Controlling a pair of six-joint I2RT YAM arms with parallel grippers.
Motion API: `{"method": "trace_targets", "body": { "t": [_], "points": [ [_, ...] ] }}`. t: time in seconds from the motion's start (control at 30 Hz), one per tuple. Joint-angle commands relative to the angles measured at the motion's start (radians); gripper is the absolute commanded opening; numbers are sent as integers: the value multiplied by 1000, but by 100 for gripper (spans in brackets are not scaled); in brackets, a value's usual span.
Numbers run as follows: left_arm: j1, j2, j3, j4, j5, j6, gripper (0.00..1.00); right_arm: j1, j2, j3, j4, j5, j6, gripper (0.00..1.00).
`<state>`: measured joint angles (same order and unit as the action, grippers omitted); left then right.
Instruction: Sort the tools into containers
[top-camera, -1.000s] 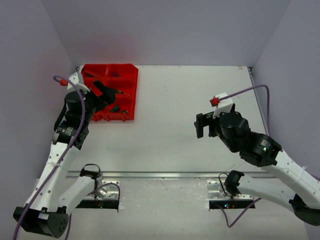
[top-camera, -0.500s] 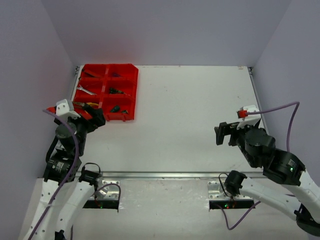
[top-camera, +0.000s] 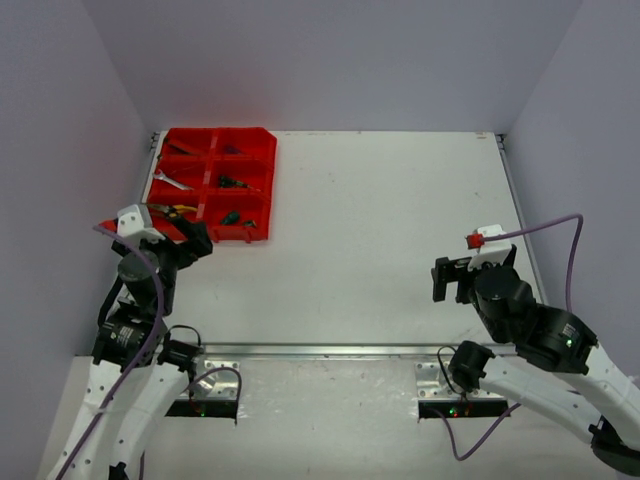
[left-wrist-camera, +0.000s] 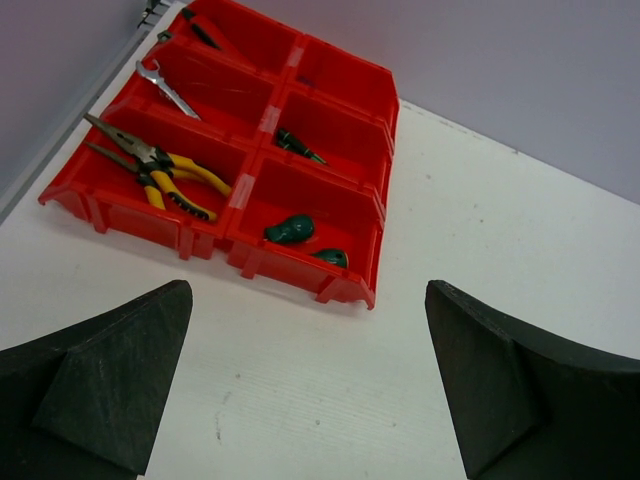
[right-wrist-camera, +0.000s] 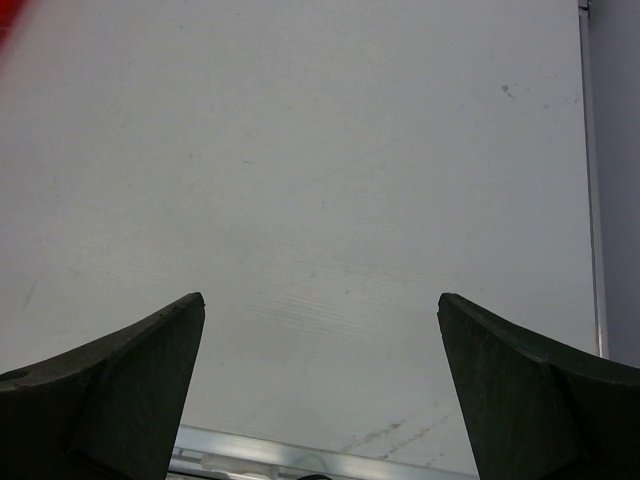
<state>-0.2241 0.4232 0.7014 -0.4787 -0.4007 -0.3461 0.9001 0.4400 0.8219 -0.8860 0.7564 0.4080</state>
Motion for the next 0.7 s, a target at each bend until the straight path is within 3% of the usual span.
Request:
{"method": "trace_targets", "body": {
  "t": [0.0,0.67],
  "points": [
    [-12,-22,-11,40,-62,-3,100,0,6,3,19,29,33,99],
    [-48,-98,-88,107,3,113,100,0,-4,20,18,8,31,99]
  ]
}}
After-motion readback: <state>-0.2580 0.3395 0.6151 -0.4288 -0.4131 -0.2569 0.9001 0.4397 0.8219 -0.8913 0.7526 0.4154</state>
